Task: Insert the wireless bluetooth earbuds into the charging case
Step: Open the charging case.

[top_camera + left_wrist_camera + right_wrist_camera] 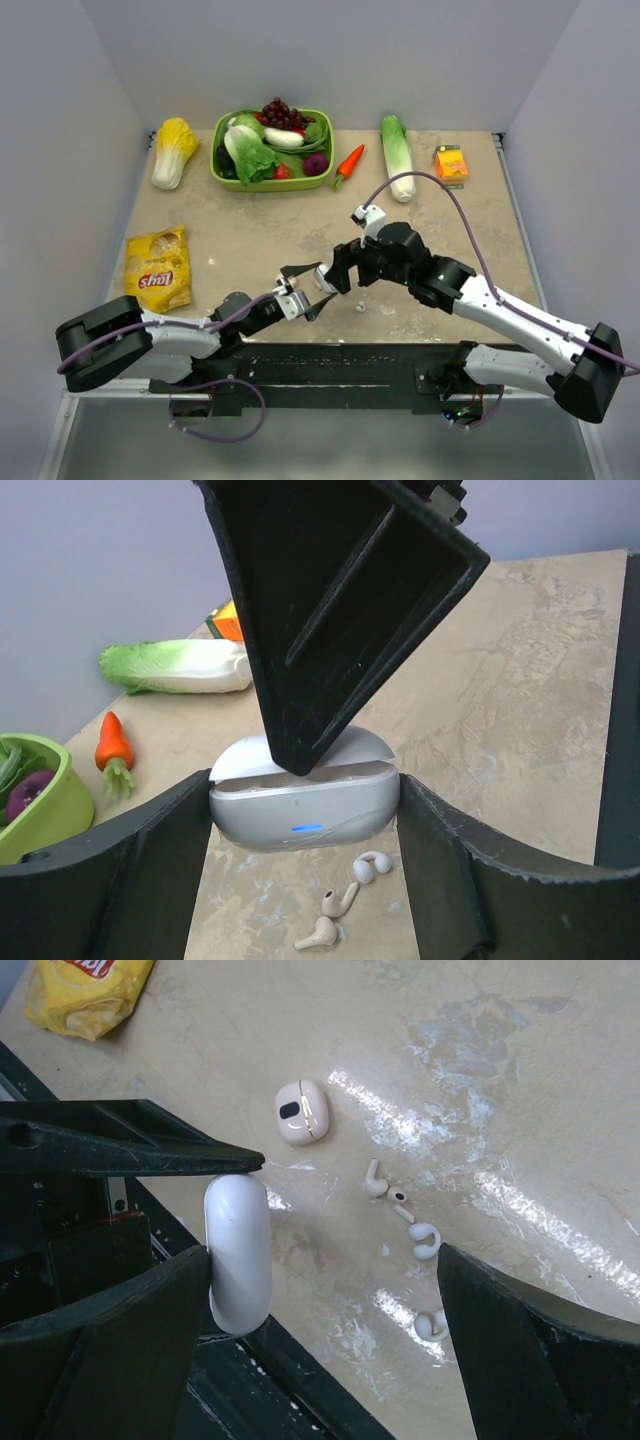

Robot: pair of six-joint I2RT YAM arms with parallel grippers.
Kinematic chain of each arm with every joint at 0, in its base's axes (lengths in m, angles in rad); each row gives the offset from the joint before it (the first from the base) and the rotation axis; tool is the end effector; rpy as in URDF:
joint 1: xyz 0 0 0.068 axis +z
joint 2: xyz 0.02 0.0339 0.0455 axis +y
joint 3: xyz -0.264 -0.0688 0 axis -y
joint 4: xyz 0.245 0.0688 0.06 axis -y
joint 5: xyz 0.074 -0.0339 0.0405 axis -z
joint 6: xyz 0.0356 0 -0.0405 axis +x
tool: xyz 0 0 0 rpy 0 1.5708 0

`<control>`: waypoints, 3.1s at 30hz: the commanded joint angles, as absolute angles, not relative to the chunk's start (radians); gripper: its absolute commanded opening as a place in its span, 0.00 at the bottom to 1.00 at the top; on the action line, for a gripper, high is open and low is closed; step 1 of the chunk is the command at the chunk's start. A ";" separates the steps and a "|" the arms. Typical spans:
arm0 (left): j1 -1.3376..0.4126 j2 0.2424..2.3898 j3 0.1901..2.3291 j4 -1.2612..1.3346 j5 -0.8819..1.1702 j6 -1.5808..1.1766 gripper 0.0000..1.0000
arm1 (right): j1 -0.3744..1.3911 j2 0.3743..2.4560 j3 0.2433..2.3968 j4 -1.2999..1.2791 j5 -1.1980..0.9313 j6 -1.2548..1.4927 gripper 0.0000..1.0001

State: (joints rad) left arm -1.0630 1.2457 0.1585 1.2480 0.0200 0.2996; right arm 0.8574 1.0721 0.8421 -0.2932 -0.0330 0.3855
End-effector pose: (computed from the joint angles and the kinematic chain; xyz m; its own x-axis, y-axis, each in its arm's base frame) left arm 0.1019 -0.1846 0.1922 0.3351 0.0047 -0.9422 0.8209 0.4893 0.2944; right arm 0.1567 0.1829 0.2932 -0.5942 -0.1123 -0.7965 -0.5946 0.7281 0.3410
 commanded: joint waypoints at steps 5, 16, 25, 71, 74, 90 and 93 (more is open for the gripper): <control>-1.077 1.220 0.149 1.353 0.011 0.319 0.00 | 0.856 1.019 0.850 -0.311 0.057 0.399 0.95; -1.080 1.218 0.153 1.335 0.003 0.316 0.00 | 0.856 0.966 0.839 -0.224 -0.038 0.391 0.98; -1.081 1.226 0.178 1.313 0.003 0.313 0.00 | 0.862 1.040 0.844 -0.252 -0.090 0.353 0.98; -1.104 1.213 0.195 1.275 -0.058 0.327 0.00 | 0.854 1.035 0.847 -0.210 -0.104 0.376 0.55; -1.104 1.212 0.190 1.278 -0.058 0.327 0.00 | 0.854 1.037 0.847 -0.212 -0.107 0.374 0.49; -1.104 1.203 0.173 1.321 -0.058 0.321 0.00 | 0.854 1.066 0.827 -0.198 -0.138 0.379 0.39; -1.106 1.201 0.169 1.328 -0.060 0.319 0.00 | 0.854 1.063 0.825 -0.198 -0.140 0.382 0.33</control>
State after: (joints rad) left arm -1.0966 1.2125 0.1665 1.2186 -0.0570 0.3073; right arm 0.8562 1.0672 0.8310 -0.2371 -0.1169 0.3805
